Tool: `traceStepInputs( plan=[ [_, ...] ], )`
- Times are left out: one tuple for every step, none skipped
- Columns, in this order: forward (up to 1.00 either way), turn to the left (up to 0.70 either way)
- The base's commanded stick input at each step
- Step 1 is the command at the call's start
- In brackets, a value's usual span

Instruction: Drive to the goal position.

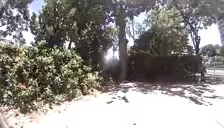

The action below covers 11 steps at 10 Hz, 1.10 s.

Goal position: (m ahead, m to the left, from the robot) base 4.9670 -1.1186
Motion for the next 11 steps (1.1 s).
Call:
traceStepInputs(
  plan=[
    [0.00,0.00],
    [0.00,0.00],
    [0.00,0.00],
    [0.00,0.00],
    [0.21,0.00],
    [0.45,0.00],
    [0.45,0.00],
    [0.45,0.00],
    [0.45,0.00],
    [0.45,0.00],
    [0.45,0.00]
  ],
)
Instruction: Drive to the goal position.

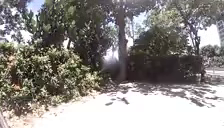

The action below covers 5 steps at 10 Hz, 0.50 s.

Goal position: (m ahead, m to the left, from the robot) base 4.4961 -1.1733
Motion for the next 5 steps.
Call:
traceStepInputs(
  plan=[
    [0.45,0.00],
    [0.45,0.00],
    [0.45,0.00],
    [0.45,0.00],
    [0.45,0.00]
  ],
)
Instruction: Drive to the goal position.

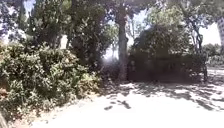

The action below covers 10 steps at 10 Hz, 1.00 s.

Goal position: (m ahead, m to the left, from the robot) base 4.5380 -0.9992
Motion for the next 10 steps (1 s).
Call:
traceStepInputs(
  plan=[
    [0.45,0.00],
    [0.45,0.00],
    [0.45,0.00],
    [0.45,0.00],
    [0.45,0.00],
    [0.45,-0.07],
    [0.45,-0.26],
    [0.45,-0.26],
    [0.45,-0.26],
    [0.45,-0.19]
  ],
)
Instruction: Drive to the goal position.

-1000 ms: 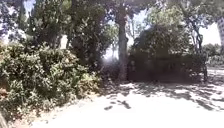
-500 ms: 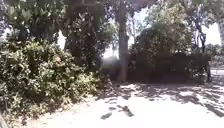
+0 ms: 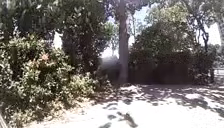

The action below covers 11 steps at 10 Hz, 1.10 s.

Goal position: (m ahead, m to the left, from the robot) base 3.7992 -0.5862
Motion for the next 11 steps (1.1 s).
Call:
traceStepInputs(
  plan=[
    [0.45,-0.02],
    [0.45,0.00],
    [0.45,0.00],
    [0.45,0.00],
    [0.45,0.00],
    [0.45,0.00],
    [0.45,0.00],
    [0.45,-0.04],
    [0.45,-0.26],
    [0.45,-0.27],
    [0.45,-0.27]
  ],
)
